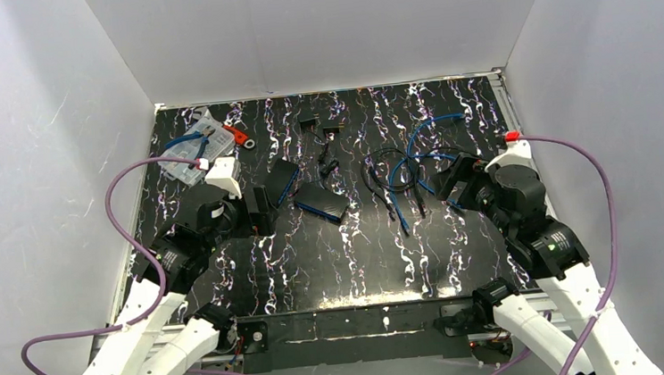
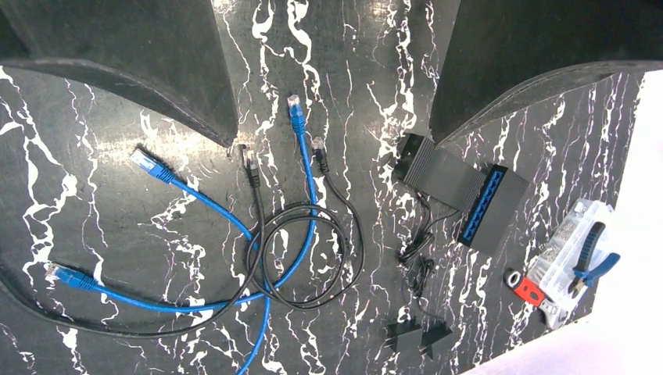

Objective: Insert the plug into the switch port
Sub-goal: Pick up the power from the center of the board.

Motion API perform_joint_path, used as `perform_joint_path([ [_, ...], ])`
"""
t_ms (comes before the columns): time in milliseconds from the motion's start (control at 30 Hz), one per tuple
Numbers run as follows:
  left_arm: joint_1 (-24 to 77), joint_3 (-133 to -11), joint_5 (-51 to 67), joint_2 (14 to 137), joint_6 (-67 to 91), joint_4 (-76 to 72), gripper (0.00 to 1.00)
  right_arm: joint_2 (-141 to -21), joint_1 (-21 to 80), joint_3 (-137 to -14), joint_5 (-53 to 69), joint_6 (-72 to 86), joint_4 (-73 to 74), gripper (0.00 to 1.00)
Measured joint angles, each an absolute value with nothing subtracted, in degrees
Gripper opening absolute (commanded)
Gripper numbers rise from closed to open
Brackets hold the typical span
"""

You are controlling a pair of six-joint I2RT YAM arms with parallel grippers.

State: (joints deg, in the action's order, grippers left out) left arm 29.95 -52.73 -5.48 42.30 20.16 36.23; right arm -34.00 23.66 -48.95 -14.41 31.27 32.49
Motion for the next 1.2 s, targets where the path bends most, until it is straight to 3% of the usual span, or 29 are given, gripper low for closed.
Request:
perform_joint_path([
  [667,30.0,-52.0,-8.2,46.7,20.8,36.1,1.00,-38.2,23.7,-47.1,-4.3,25.1,31.1,0.90],
  [867,30.0,-56.0,-10.0,56.5,21.7,39.7,0.99,-43.2,23.7,-47.1,0.2,24.9,30.7,0.88],
  [1200,29.8,-74.0,-10.9,78.0,20.6,44.0,0.99,-47.6,24.5,-47.2,4.5,24.9,28.4,0.88],
])
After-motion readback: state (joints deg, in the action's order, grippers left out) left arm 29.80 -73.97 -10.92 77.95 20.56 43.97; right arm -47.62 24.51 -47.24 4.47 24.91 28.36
